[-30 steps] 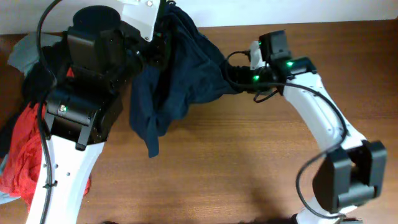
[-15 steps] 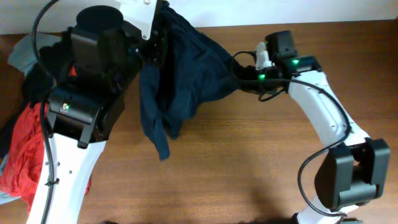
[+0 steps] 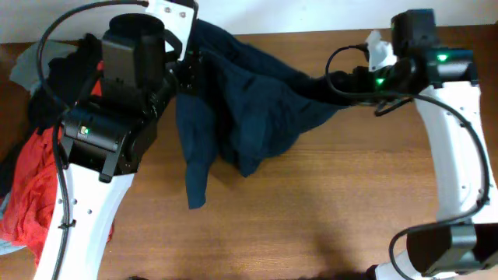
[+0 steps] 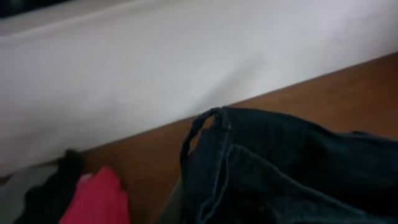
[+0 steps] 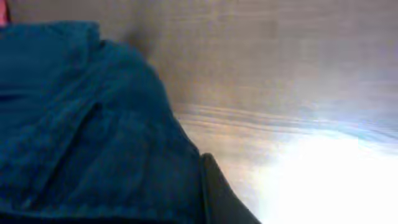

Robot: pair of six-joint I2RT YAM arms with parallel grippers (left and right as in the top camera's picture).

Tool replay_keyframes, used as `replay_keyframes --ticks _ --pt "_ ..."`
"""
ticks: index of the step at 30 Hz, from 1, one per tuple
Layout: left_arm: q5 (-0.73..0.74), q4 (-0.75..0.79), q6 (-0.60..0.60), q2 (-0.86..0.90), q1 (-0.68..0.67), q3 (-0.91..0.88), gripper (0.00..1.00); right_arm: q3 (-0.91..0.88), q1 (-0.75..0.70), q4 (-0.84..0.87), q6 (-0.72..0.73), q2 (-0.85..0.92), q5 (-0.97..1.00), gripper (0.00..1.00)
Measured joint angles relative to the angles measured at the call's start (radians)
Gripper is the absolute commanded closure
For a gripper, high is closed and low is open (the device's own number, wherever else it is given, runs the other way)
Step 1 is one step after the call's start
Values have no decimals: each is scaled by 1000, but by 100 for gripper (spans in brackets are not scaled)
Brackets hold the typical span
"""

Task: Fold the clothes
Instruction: 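Stretch the shorts between both grippers, moving the right gripper rightward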

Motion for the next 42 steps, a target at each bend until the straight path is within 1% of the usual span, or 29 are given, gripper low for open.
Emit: replay_keyframes --ticks 5,11,14,17,23,26,29,32,36,42 --pt "-114 -32 0 0 0 0 99 179 -1 -158 -41 -2 25 96" --pt "-153 -29 0 -26 -21 0 99 449 -13 -343 -56 -5 30 96" --pt "-154 -17 0 -81 -34 0 99 547 -23 -360 -56 -27 34 96" --pt "-153 -16 -1 -151 -38 0 99 586 -23 -360 -56 -69 35 96" --pt "-98 -14 -6 -268 -44 0 99 598 -23 -360 -53 -150 41 94" --pt "-94 -23 -5 -283 -45 0 99 599 -23 -360 -50 -163 61 94" --pt "-119 -37 -6 -264 -51 0 99 597 -22 -360 -44 -163 91 93" --pt "-165 -45 -6 -198 -55 2 99 567 -18 -360 -28 -163 122 91" --pt "-228 -43 -6 -61 -57 2 99 493 -17 -360 -20 -145 151 90" --pt "-326 -17 -8 138 -58 2 99 336 -18 -293 -8 -41 179 89"
